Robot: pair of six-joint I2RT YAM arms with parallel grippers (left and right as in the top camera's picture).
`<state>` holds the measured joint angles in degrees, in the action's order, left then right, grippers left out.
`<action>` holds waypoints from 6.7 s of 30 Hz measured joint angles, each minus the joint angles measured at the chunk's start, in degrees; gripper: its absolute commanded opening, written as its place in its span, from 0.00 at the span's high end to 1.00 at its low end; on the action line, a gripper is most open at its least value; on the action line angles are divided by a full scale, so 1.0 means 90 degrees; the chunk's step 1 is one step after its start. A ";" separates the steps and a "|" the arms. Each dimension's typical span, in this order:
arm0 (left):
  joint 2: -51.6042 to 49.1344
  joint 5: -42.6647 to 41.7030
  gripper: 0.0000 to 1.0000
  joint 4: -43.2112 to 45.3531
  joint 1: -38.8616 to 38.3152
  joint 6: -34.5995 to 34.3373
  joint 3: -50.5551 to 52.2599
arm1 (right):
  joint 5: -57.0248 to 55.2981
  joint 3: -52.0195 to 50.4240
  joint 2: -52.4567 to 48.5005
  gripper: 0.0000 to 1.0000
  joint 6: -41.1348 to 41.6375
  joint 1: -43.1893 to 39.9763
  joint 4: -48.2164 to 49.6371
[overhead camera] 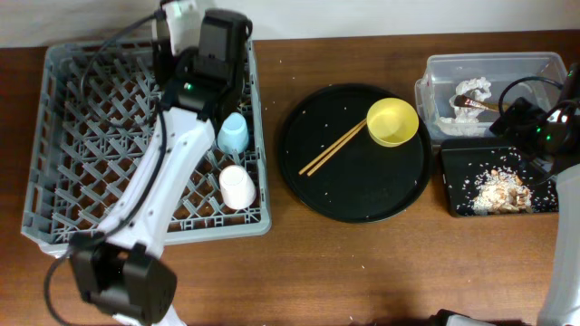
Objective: Sort waste into correct bins and load items into the dishwasher rack
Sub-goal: 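Stand the white plate upright in the dish rack with the left gripper, then grasp the yellow bowl with the left gripper, then place the yellow bowl in the back of the dish rack with the left gripper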
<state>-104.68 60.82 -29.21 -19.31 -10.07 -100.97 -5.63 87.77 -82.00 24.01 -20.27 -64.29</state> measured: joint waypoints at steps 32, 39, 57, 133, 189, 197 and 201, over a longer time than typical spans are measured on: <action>-0.0908 0.0619 1.00 0.0678 0.0500 0.1948 -0.0041 | 0.0002 0.0012 0.0005 0.02 -0.0002 0.0000 0.0010; -0.0916 -0.1275 1.00 -0.1579 0.0678 -0.0551 -0.0046 | 0.0000 0.0022 0.0012 0.02 0.0002 0.0000 0.0007; 0.0299 -0.2120 1.00 -0.4903 0.0806 -0.3143 -0.0044 | 0.0000 0.0024 0.0012 0.01 -0.0002 0.0000 0.0010; -0.1894 -0.1882 1.00 0.0214 0.0204 0.2431 -0.2441 | -0.0044 0.0024 0.0034 0.02 0.0000 -0.0019 0.0002; -0.3014 -0.7968 0.53 -0.3305 -0.1263 0.2339 -0.2805 | -0.0044 0.0024 0.0034 0.02 0.0000 -0.0019 0.0002; -0.3973 -0.7480 0.53 -0.2681 -0.1707 0.2273 -0.2776 | -0.0044 0.0024 0.0034 0.01 0.0000 -0.0019 0.0005; -0.4269 -0.7278 0.53 -0.2484 -0.1753 0.2268 -0.2773 | -0.0044 0.0024 0.0034 0.02 -0.0002 -0.0019 0.0002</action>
<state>-143.11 -4.69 -51.57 -35.09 10.35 -125.93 -6.02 87.99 -81.69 23.99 -20.45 -64.27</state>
